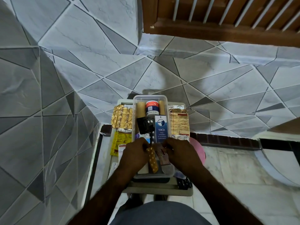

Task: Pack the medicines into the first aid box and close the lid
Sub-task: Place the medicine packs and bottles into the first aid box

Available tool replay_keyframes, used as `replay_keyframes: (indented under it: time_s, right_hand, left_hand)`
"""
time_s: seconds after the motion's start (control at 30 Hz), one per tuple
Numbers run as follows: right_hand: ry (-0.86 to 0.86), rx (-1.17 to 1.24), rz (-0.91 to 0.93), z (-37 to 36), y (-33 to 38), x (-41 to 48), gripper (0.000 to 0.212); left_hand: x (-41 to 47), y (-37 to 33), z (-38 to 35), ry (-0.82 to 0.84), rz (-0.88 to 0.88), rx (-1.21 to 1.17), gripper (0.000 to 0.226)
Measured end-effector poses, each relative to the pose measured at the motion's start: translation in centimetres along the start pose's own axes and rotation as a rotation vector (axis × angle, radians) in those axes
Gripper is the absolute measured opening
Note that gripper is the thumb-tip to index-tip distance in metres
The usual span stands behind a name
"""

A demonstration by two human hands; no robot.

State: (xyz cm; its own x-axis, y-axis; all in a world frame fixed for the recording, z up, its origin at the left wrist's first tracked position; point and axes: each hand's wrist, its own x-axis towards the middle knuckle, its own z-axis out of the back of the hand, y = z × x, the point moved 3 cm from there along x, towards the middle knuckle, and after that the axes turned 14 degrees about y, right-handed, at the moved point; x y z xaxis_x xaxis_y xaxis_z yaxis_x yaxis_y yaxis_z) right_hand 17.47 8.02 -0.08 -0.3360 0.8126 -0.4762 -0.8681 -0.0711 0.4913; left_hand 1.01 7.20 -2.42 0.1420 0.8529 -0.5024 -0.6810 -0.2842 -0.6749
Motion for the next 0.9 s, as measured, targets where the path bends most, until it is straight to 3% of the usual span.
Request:
replay_keyframes:
  time_s: [0.2, 0.5, 0.63, 0.8, 0.9]
  right_hand:
    - [0.001, -0.178, 0.04, -0.8, 0.8, 0.8, 0.03]
    - [-0.11, -0.431, 0.072, -2.5, 0.6, 0.9, 0.018]
    - [-0.089, -0.268, 0.085, -1.6, 0.6, 0.9, 0.023]
    - [-0.206, 0.119, 0.008, 1.9, -2.2, 0.3, 0.009]
    - [-0.212, 0.232, -0.084, 3.1, -5.4, 0.0, 0.003]
  left_hand:
    - [0.5, 0.5, -1.2, -0.018, 0.009, 0.138, 0.023]
    - [0.1, 0.6, -2.7, -0.041, -0.004, 0.231, 0.025]
    - [0.2, 0.4, -2.1, -0.022, 0.008, 0.218, 0.02]
    - [-1.2, 0.6, 1.7, -0.1, 0.0, -0.251, 0.011]
    - [-2.1, 2.2, 4.5, -0.224, 0.007, -0.362, 0.009]
